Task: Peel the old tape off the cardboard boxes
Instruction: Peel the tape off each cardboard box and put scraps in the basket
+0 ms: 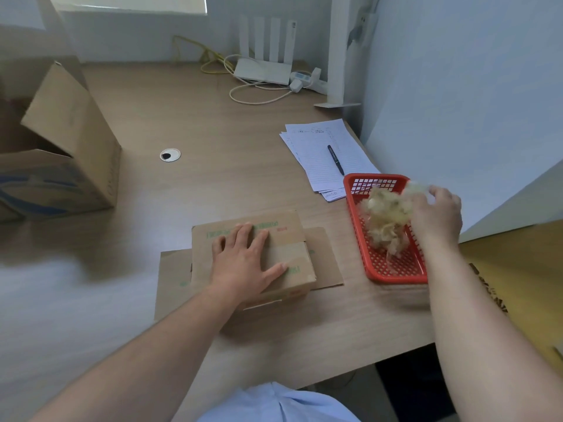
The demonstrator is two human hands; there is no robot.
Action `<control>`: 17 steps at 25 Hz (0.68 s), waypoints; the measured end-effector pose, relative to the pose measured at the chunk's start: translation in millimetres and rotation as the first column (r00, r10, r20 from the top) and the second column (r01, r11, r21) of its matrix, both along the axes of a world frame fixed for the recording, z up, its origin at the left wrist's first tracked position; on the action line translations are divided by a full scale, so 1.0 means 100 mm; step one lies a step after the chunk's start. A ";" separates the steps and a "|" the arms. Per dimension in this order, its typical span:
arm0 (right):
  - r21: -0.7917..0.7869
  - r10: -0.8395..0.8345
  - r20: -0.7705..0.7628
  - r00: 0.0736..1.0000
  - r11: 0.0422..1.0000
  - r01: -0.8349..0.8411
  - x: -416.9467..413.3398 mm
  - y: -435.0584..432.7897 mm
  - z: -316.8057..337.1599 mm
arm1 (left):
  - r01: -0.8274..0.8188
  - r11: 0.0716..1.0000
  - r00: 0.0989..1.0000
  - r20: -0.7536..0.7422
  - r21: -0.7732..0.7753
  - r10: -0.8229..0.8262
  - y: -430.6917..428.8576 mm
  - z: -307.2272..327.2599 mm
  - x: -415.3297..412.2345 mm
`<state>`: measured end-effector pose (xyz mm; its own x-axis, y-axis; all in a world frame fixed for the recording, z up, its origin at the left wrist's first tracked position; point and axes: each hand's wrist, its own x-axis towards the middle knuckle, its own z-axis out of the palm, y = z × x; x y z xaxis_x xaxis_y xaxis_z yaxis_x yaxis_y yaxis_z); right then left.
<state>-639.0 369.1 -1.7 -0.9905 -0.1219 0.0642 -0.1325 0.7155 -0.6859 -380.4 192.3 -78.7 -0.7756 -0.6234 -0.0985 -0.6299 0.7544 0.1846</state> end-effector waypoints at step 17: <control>-0.248 0.587 0.464 0.663 0.805 -0.539 1.84 -1.01 -0.69 | -0.264 0.831 0.858 -0.274 0.490 0.434 -0.35 -0.11 1.32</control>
